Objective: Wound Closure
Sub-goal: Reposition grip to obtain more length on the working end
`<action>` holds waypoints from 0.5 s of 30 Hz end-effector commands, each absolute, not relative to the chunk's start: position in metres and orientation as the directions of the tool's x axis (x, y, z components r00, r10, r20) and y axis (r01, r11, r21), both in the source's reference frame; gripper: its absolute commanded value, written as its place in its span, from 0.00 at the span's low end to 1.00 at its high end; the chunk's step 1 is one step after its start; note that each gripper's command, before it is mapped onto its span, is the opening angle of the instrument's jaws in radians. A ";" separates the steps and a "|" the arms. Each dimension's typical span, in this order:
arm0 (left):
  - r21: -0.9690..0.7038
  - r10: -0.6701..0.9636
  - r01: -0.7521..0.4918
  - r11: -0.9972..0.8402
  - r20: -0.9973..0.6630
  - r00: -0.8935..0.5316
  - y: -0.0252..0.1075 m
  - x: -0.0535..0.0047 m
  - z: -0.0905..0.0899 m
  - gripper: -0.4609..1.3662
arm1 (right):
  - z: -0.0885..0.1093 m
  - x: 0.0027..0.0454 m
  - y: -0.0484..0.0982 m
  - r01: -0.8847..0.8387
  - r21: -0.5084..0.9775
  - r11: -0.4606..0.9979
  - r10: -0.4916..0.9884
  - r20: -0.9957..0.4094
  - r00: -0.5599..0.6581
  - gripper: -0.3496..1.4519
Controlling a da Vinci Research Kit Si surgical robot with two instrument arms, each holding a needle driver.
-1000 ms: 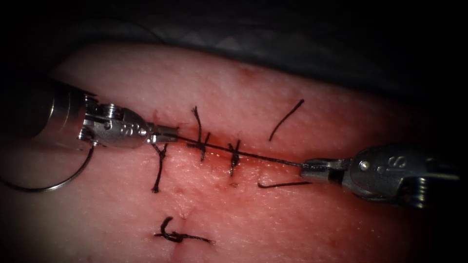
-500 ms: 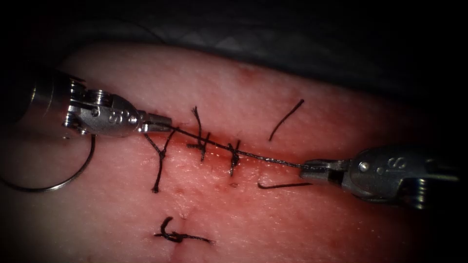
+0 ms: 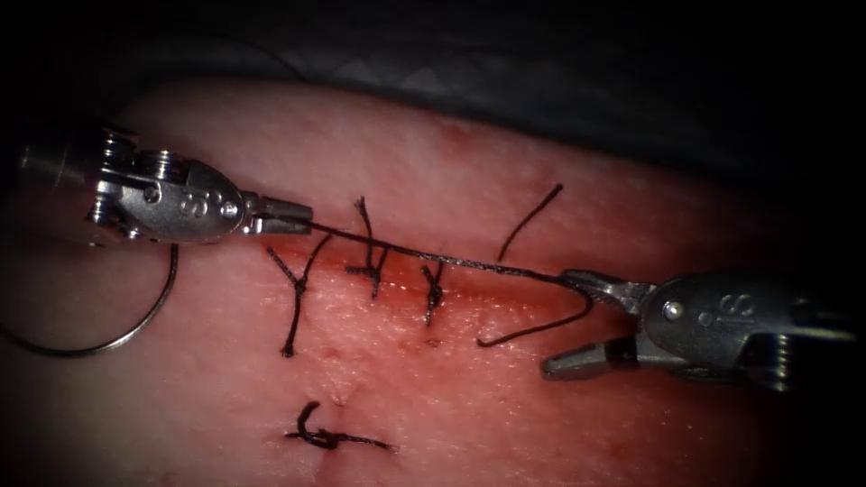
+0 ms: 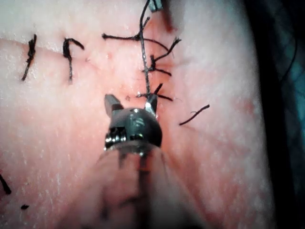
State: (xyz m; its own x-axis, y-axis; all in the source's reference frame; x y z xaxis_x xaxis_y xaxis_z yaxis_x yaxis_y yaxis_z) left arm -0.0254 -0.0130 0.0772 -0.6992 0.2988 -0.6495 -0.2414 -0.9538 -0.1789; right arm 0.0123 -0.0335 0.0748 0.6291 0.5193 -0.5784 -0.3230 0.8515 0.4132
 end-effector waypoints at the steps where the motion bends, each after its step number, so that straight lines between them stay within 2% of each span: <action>1: -0.180 0.299 -0.240 -0.954 -0.654 -0.695 -0.013 -0.0252 0.077 0.06 | 0.075 0.0120 -0.033 -0.313 0.424 0.850 0.520 -0.582 0.625 0.87; 11: -0.173 0.314 -0.272 -0.947 -0.688 -0.655 -0.013 -0.0244 0.074 0.06 | 0.074 0.0094 -0.031 -0.345 0.418 0.840 0.542 -0.632 0.554 0.87; 15: -0.169 0.309 -0.270 -0.948 -0.693 -0.651 -0.013 -0.0246 0.073 0.06 | 0.074 0.0091 -0.031 -0.361 0.402 0.842 0.540 -0.634 0.554 0.83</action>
